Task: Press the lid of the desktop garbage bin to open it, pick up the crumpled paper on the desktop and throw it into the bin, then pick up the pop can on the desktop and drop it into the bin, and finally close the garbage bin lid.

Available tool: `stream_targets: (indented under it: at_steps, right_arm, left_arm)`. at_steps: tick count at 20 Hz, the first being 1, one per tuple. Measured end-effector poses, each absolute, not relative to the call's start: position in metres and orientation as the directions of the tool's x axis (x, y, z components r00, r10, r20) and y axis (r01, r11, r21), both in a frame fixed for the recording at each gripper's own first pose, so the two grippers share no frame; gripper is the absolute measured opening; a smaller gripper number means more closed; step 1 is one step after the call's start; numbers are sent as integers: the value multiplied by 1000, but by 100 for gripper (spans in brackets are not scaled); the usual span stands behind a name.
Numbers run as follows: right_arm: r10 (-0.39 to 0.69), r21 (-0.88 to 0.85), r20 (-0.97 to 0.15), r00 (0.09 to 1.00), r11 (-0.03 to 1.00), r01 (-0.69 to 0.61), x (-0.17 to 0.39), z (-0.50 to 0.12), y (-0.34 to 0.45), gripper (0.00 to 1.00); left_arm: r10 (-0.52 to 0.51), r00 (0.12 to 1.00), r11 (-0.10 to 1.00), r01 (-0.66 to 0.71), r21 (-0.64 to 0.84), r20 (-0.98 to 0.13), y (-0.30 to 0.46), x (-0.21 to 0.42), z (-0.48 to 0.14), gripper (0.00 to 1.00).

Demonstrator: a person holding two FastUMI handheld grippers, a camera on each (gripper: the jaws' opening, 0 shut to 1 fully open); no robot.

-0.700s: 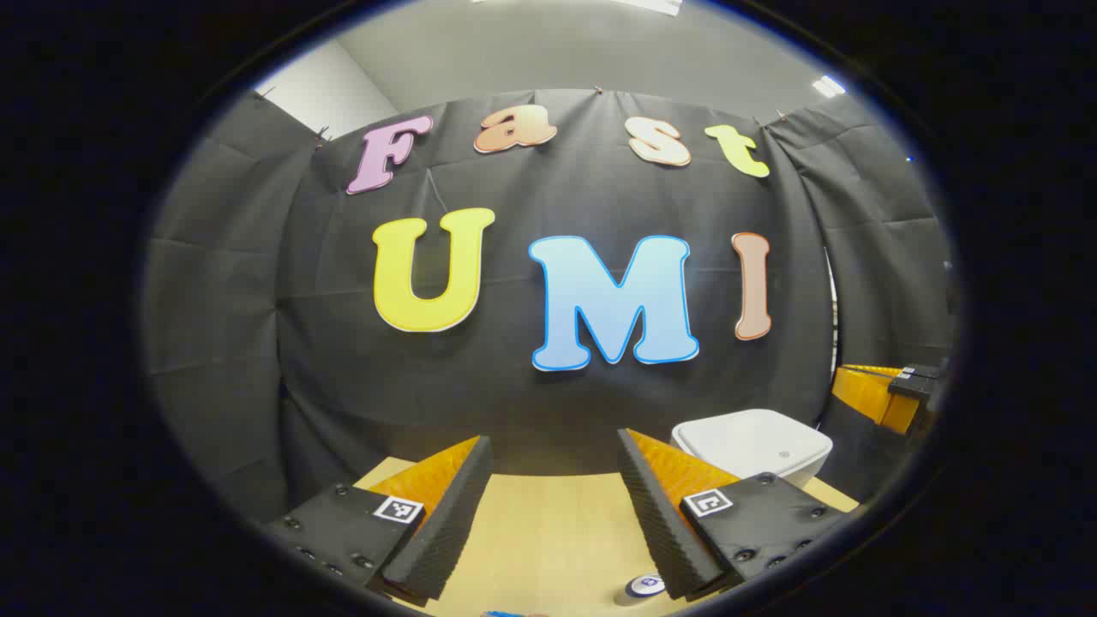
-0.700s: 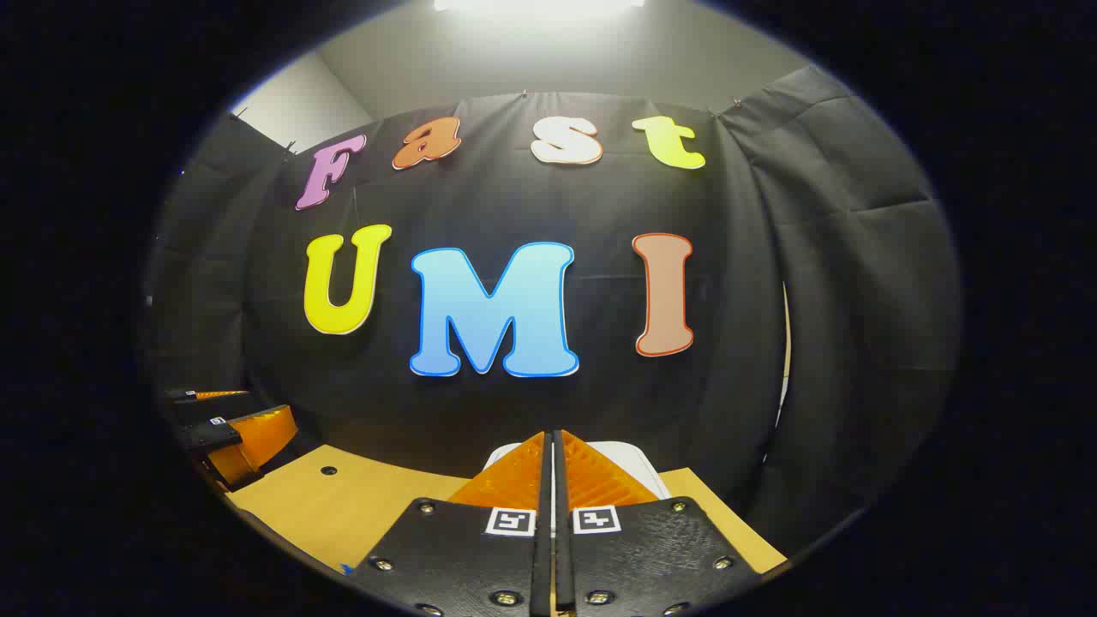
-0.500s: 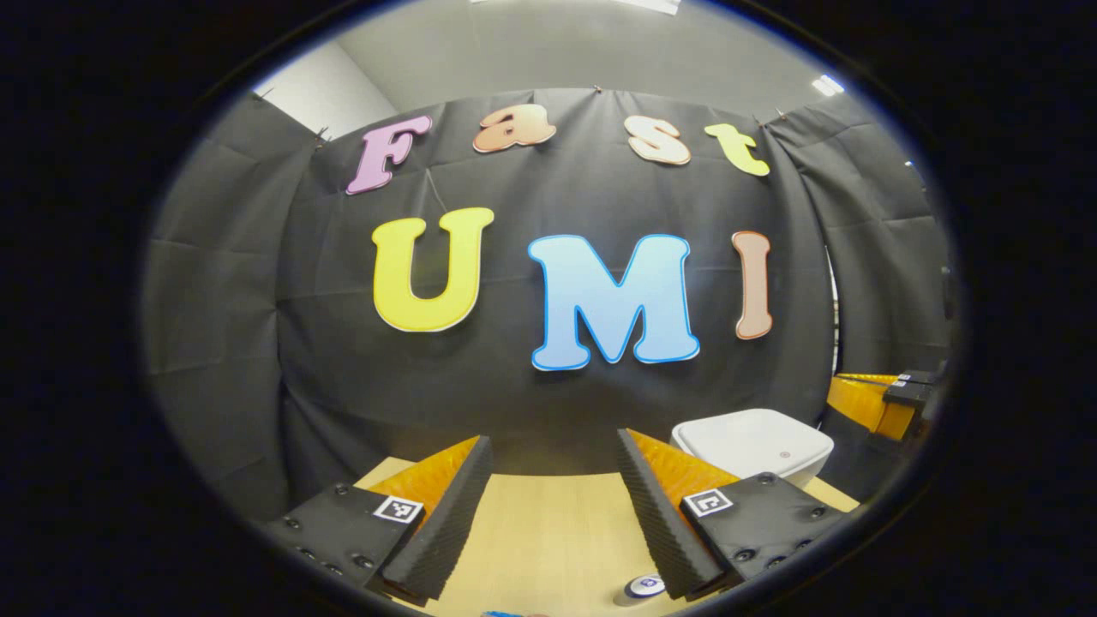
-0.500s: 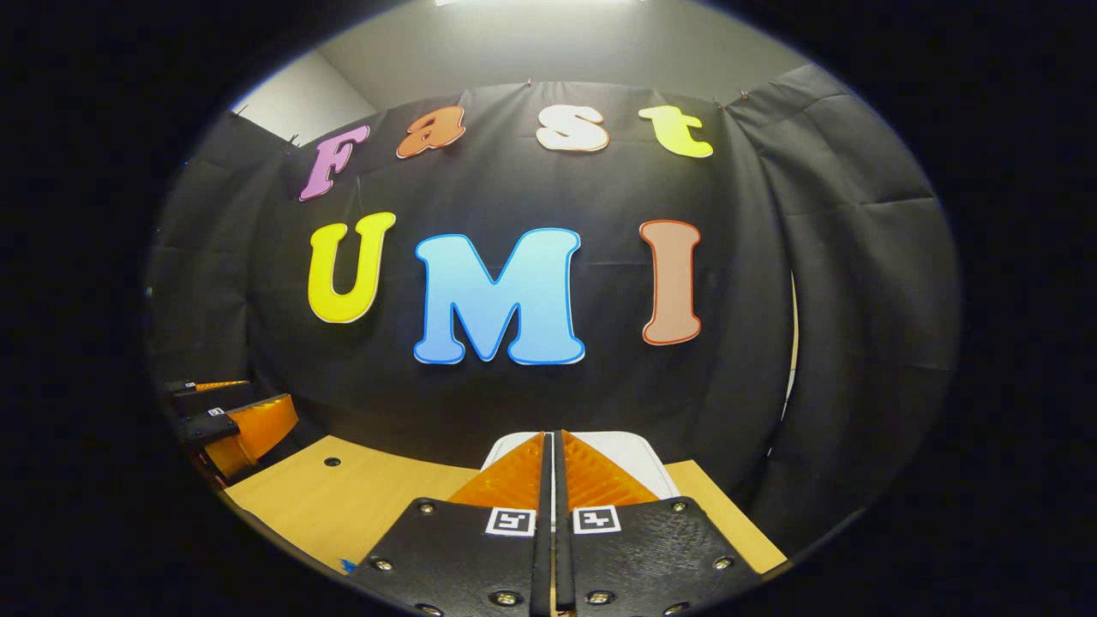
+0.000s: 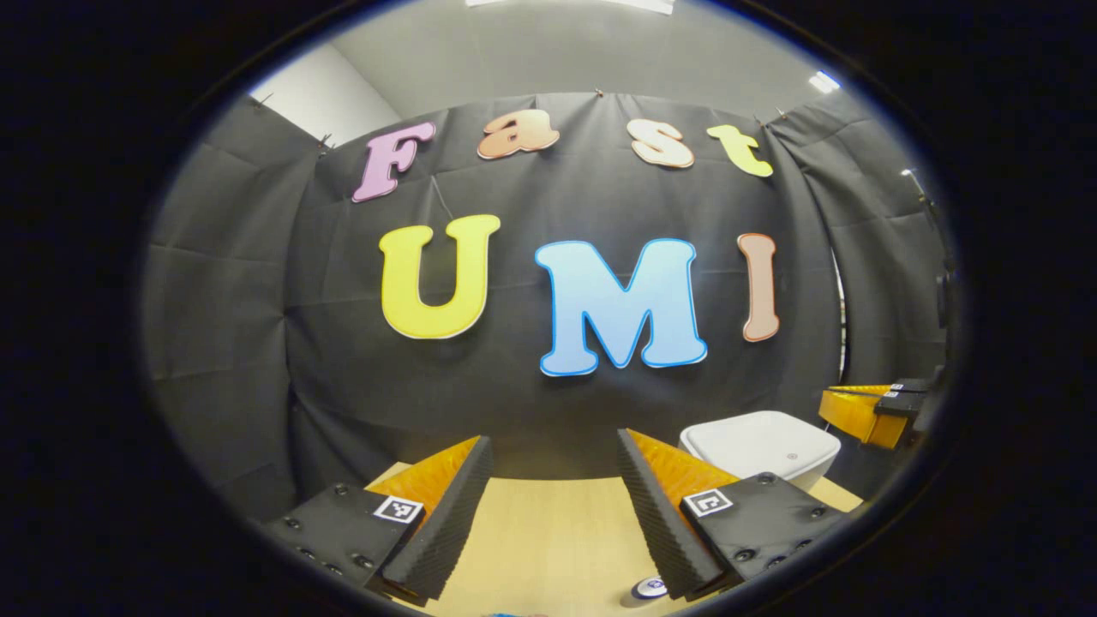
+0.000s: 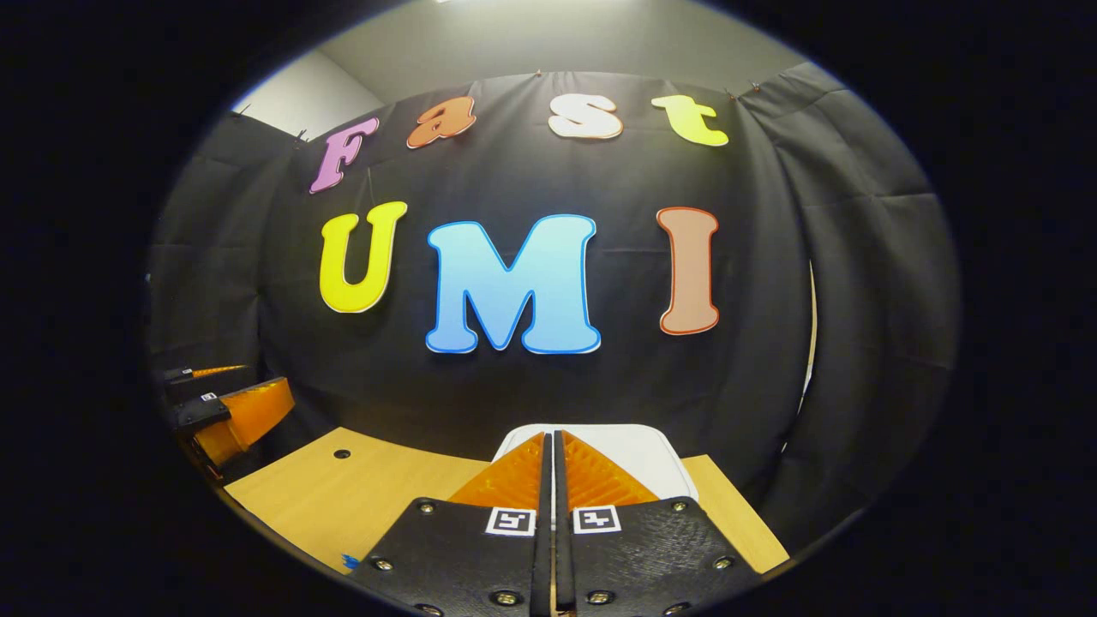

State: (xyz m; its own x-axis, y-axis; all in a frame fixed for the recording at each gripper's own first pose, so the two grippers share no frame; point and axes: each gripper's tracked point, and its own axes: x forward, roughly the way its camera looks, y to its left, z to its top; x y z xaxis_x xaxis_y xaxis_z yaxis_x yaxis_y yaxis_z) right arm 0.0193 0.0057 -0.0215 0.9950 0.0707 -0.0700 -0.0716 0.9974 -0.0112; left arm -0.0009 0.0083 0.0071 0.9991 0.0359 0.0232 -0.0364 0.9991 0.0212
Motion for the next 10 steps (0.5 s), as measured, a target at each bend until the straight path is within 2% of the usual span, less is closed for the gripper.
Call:
stream_targets:
  at_steps: [1,10]
  right_arm:
    - [67,-12,-75,995,998,-69,24,-24,3,2]
    - [30,-6,-202,979,999,-32,56,-81,-21,2]
  left_arm:
    - [40,999,999,-40,24,24,9,-1,7,98]
    - [73,997,997,-73,24,8,21,5,0,98]
